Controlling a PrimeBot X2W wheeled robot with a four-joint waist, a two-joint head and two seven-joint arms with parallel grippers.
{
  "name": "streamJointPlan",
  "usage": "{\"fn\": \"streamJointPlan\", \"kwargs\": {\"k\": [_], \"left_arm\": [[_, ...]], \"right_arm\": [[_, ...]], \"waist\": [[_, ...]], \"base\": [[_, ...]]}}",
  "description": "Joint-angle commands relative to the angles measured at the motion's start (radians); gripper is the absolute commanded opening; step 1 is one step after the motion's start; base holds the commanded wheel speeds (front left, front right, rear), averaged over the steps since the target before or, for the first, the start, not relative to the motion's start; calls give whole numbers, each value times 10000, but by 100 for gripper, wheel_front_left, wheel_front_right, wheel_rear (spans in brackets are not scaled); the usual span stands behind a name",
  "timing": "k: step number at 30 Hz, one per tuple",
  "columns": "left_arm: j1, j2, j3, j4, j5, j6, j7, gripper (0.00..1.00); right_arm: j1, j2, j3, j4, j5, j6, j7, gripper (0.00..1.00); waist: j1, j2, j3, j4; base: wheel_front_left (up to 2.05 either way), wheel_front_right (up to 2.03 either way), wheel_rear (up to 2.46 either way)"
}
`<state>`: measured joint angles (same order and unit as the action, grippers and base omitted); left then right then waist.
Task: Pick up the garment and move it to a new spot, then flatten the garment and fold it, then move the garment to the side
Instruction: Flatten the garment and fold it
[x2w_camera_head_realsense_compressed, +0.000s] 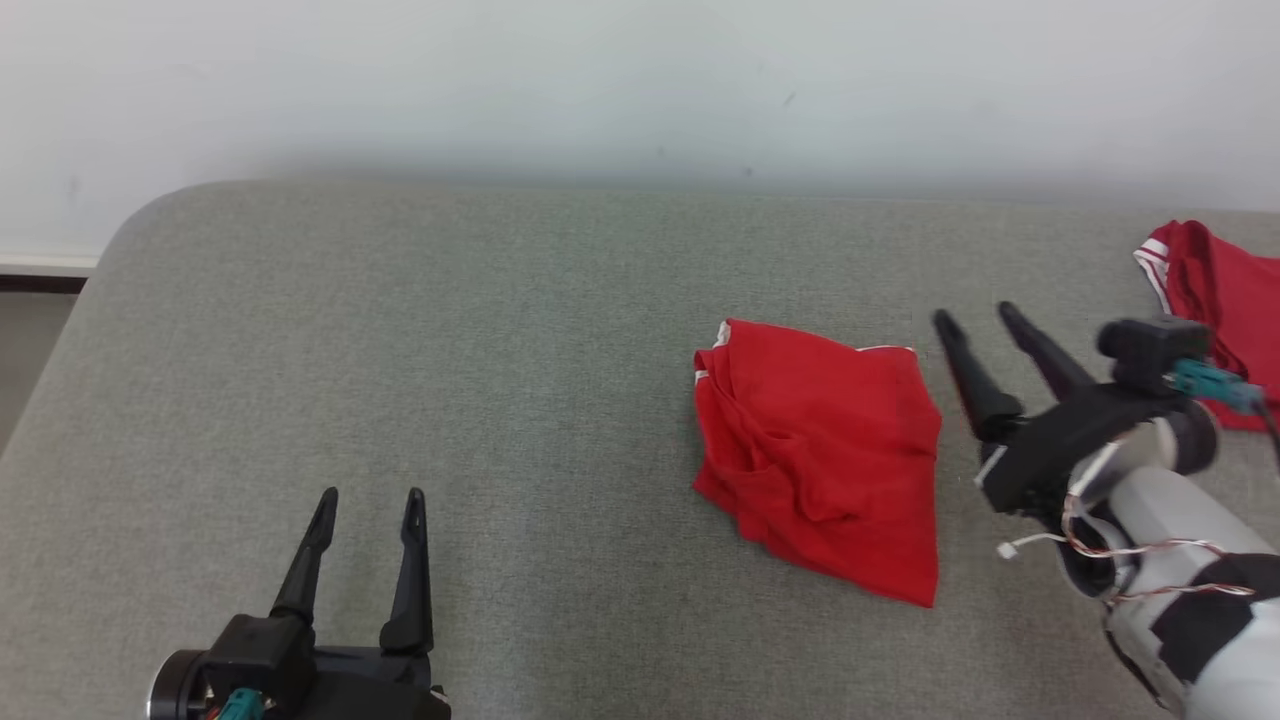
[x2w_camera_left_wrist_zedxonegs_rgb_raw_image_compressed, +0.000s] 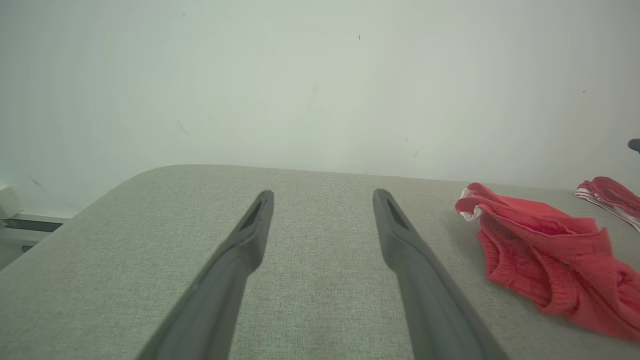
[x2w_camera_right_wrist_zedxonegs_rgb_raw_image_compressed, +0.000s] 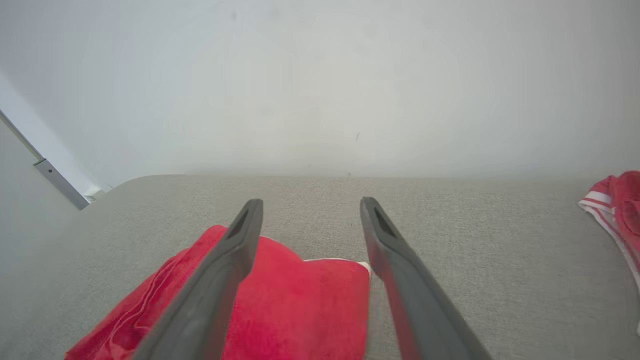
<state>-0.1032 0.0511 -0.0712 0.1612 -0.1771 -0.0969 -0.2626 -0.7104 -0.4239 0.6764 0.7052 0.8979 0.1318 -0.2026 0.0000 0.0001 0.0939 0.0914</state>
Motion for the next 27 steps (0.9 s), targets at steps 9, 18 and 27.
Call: {"fn": "streamJointPlan", "kwargs": {"k": [9, 18, 27], "left_arm": [[94, -10, 278, -269, 201, -97, -28, 100], [-116, -11, 107, -271, 186, -103, -28, 100], [-136, -12, 8, -314, 225, -144, -28, 100]], "right_arm": [[1188, -711, -959, -58, -272, -29, -557, 0], [1291, -210, -974, 281, -1103, -29, -624, 0], [1408, 740, -1447, 553, -2312, -29, -630, 0]], "waist": [[0, -1, 128, -183], [0, -1, 323, 210], [0, -1, 519, 734]], "base": [[0, 0, 0], [0, 0, 0], [0, 0, 0]]}}
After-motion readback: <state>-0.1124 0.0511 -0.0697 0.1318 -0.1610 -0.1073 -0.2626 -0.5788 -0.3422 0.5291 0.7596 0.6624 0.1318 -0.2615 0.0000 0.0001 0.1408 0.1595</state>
